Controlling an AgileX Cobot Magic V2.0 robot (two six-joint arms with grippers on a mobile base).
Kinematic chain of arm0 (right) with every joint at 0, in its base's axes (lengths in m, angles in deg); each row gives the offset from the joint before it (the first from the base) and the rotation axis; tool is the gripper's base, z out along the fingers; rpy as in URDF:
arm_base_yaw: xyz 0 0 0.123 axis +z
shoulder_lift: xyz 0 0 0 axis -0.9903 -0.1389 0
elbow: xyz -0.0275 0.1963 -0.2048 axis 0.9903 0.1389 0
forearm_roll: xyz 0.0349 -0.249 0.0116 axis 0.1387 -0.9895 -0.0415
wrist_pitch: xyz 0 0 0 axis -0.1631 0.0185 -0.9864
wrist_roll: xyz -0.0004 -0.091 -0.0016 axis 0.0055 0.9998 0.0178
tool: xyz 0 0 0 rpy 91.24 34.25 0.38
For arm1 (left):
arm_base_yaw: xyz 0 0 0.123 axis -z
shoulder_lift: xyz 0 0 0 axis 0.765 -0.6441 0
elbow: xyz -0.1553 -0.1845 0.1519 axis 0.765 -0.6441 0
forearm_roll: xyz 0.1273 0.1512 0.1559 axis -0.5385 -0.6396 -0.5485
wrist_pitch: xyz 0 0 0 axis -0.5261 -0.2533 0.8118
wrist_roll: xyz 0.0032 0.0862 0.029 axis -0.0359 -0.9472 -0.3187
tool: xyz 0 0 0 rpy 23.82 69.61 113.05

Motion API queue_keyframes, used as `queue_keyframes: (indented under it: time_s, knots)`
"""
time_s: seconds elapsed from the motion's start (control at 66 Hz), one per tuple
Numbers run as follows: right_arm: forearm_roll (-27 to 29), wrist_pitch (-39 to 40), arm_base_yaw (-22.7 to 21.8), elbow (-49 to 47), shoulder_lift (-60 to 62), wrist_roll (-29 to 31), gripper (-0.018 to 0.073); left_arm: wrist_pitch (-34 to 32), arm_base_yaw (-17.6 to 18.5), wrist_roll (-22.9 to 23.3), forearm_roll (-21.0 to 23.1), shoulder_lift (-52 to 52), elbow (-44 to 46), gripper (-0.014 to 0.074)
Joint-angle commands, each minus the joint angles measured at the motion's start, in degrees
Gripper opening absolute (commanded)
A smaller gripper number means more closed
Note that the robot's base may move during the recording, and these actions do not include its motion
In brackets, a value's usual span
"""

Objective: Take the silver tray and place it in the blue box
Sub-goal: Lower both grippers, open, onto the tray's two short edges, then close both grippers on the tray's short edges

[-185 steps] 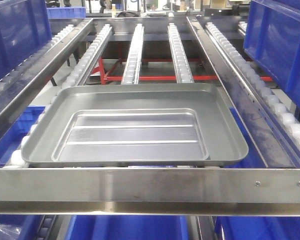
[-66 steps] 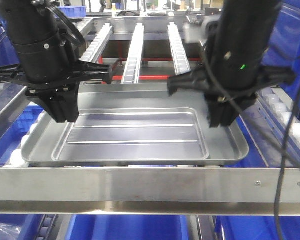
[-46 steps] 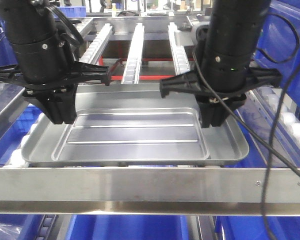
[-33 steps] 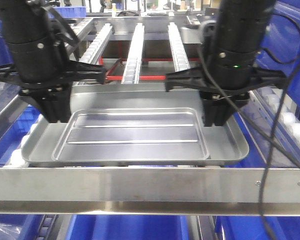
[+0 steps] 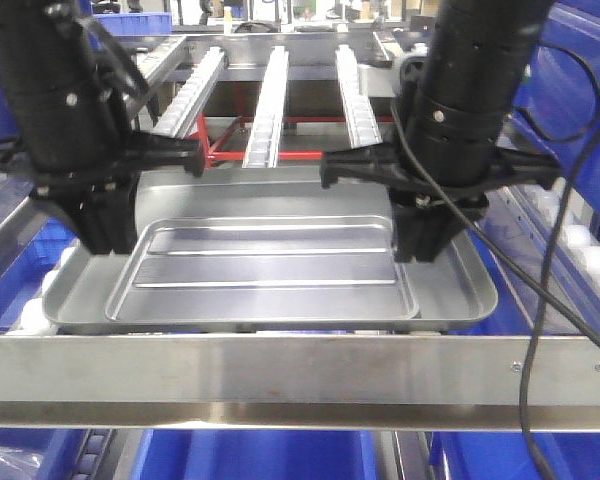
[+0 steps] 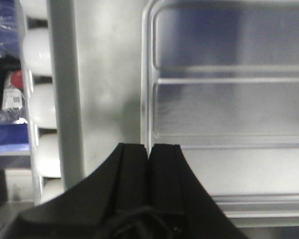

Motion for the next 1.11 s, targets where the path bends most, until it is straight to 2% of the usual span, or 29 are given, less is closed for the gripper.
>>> queue_keyframes:
  time_s: [0.0, 0.197, 0.318, 0.409, 0.5, 0.622, 0.697, 0.788, 0.879, 0.955, 1.091]
  knots:
    - [-2.06, 0.58, -0.06, -3.55, 2.08, 0.75, 0.0060, -2.50, 0.06, -0.01, 0.29, 2.48, 0.61, -0.0092]
    - [-2.82, -1.27, -0.06, -5.39, 1.06, 0.75, 0.0060, -3.50, 0.06, -0.01, 0.18, 2.48, 0.61, -0.0092]
    - [-2.82, -0.87, -0.06, -5.39, 0.99, 0.75, 0.0060, -3.50, 0.06, -0.01, -2.62, 2.48, 0.61, -0.0091]
    - [-2.82, -0.82, -0.06, -5.39, 0.99, 0.75, 0.0060, -3.60, 0.03, -0.01, -3.08, 2.48, 0.61, -0.0076]
    - [-2.82, -0.82, -0.06, -5.39, 0.99, 0.75, 0.0060, -3.98, 0.03, -0.01, -2.98, 2.48, 0.61, -0.0022]
    - [-2.77, -1.57, -0.06, -5.39, 0.99, 0.75, 0.0064, -5.08, 0.03, 0.10, -2.76, 2.48, 0.61, 0.0111]
    - [-2.77, -1.69, -0.06, -5.39, 0.56, 0.75, 0.0151, -5.08, 0.03, 0.51, -2.76, 2.48, 0.61, 0.0156]
    - [-2.72, -1.81, -0.06, -5.39, -0.36, 0.75, 0.0361, -5.30, 0.03, 0.51, -2.76, 2.48, 0.61, 0.0158]
    - [-2.72, -1.83, -0.06, -5.39, -0.73, 0.75, 0.0504, -5.30, 0.03, 0.51, -2.59, 2.48, 0.61, 0.0158]
    - [-2.72, -1.60, -0.06, -5.39, -0.81, 0.70, 0.0518, -5.71, 0.03, 0.51, -2.60, 2.39, 0.61, 0.0158]
    - [-2.72, -1.00, -0.13, -5.39, -0.81, 0.35, 0.0474, -5.98, 0.03, 0.51, -2.29, 2.39, 0.61, 0.0158]
